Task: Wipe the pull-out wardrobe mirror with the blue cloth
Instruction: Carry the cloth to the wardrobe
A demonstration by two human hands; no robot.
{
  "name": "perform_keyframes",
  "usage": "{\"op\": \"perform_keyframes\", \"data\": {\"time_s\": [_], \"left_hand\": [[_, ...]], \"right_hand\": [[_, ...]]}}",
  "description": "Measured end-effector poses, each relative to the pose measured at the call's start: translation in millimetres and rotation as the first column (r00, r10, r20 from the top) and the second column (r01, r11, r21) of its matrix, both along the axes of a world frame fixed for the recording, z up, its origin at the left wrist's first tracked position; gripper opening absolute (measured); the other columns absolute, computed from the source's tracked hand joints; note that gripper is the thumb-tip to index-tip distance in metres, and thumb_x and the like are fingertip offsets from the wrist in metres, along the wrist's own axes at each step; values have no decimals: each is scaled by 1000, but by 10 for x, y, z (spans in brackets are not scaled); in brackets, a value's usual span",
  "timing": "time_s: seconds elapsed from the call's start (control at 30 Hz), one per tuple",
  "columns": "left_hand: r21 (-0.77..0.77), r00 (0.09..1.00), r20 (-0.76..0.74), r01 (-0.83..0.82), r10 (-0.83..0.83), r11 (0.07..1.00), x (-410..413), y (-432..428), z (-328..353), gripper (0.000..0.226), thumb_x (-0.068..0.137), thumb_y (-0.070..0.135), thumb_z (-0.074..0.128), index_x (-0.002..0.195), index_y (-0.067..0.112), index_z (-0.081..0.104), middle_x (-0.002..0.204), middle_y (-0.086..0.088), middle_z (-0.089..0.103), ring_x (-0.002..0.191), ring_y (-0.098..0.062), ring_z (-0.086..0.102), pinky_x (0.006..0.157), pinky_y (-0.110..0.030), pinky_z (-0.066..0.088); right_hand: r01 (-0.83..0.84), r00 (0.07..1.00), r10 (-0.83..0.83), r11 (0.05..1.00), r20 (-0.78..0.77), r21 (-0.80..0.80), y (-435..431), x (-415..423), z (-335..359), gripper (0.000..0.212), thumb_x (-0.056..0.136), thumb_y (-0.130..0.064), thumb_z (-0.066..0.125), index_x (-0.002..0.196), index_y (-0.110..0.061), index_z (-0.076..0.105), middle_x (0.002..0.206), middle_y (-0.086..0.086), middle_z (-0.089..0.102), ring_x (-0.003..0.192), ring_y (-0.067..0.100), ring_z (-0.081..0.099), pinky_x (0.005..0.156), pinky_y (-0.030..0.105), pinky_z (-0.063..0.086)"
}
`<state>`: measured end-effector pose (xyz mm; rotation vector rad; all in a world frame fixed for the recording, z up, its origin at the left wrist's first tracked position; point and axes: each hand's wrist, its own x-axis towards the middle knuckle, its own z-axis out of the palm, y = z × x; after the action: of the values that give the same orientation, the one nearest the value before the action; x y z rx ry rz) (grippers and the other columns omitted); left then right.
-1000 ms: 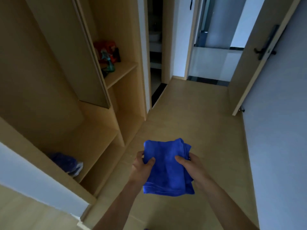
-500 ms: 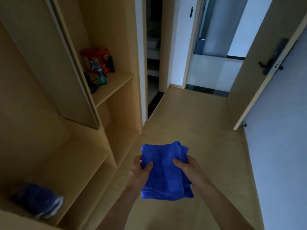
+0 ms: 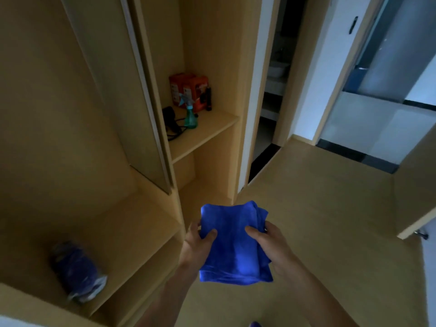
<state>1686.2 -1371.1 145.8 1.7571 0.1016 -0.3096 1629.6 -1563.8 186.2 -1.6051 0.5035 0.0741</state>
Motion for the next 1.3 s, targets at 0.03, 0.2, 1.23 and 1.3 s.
{"op": "perform_keyframes", "data": {"time_s": [0.03, 0.2, 1.23, 1.3], "left_hand": [[-6, 1000, 2, -31, 31, 1000, 88, -25, 12, 30, 96, 24, 66, 123, 24, 54, 110, 6, 68, 96, -11, 68, 77, -30, 58], [-16, 978, 25, -208, 209, 978, 432, -246, 92, 26, 96, 20, 66, 120, 19, 58, 107, 4, 72, 95, -15, 70, 87, -44, 59], [71, 796, 77, -605, 600, 793, 1738, 504, 314, 45, 96, 39, 64, 134, 26, 44, 110, 13, 59, 95, -9, 63, 71, -29, 53], [94, 788, 100, -616, 608, 782, 1780, 598, 360, 47, 95, 40, 64, 136, 26, 44, 109, 16, 57, 93, -5, 61, 66, -23, 48]], "right_hand": [[-34, 999, 34, 999, 3, -12, -46, 143, 5, 15, 94, -19, 67, 108, -17, 69, 97, -1, 78, 89, 15, 75, 82, 36, 60], [-188, 982, 188, 981, 1, -55, -325, 845, 36, 9, 91, -21, 69, 99, -17, 70, 91, 0, 78, 81, 14, 75, 82, 41, 60], [-551, 832, 552, 834, 52, -35, 543, 3041, 348, 35, 97, -35, 65, 128, -29, 49, 119, -5, 62, 99, 11, 62, 72, 28, 48], [-561, 822, 565, 825, 72, -60, 646, 3134, 358, 46, 97, -34, 64, 138, -29, 43, 116, -8, 59, 98, 11, 60, 72, 29, 47]]}}
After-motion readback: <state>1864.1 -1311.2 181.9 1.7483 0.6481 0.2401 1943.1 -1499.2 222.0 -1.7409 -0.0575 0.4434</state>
